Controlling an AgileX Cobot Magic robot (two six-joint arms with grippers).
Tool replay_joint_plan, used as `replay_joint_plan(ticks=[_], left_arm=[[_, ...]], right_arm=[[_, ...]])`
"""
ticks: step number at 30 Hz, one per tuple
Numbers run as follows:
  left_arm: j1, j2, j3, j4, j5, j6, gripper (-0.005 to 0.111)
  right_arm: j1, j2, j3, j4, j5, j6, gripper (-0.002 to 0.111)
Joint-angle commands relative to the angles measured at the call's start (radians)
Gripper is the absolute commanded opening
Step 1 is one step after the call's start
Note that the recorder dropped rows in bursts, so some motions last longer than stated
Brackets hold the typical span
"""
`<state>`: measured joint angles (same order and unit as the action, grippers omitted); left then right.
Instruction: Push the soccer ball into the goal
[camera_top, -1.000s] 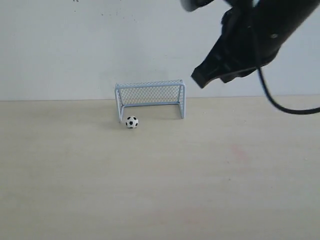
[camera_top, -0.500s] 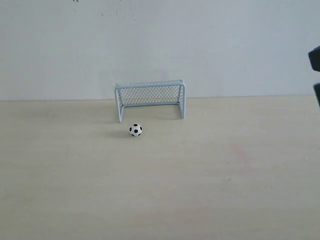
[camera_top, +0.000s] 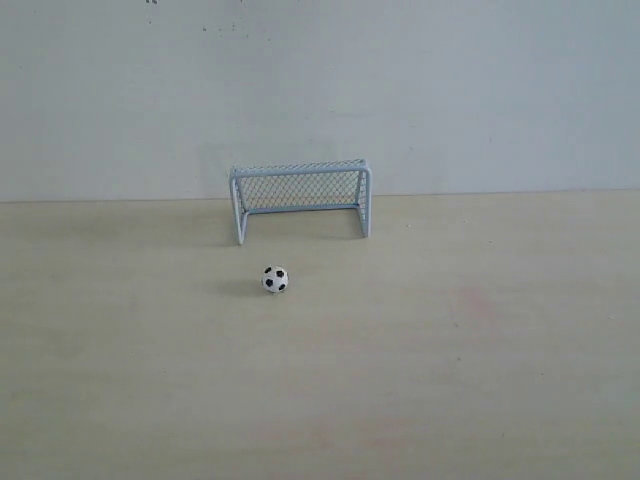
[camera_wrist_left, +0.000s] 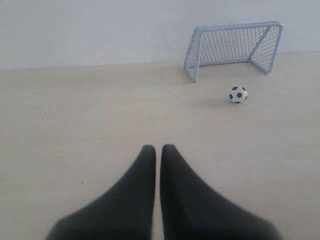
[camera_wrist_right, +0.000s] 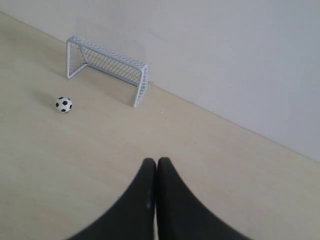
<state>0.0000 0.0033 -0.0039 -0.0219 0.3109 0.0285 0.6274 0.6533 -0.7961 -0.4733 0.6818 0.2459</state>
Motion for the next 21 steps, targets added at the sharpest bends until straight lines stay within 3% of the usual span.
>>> replay_joint_plan(ticks=[1,16,21], left_arm=[[0.001,-0.003,0.004,-0.007,-0.005,0.001,0.004],[0.001,-0.003,0.004,-0.007,-0.005,0.001,0.004],[0.001,-0.003,0.004,-0.007,-0.005,0.001,0.004]], right_arm=[[0.0,-0.004,0.005,-0.007,-0.003,0.007,0.0],[-0.002,-0.004,0.005,-0.012,-0.003,0.009,0.0],[-0.13,-0.004,0.047,-0.003,-0.059,0.036,0.0]])
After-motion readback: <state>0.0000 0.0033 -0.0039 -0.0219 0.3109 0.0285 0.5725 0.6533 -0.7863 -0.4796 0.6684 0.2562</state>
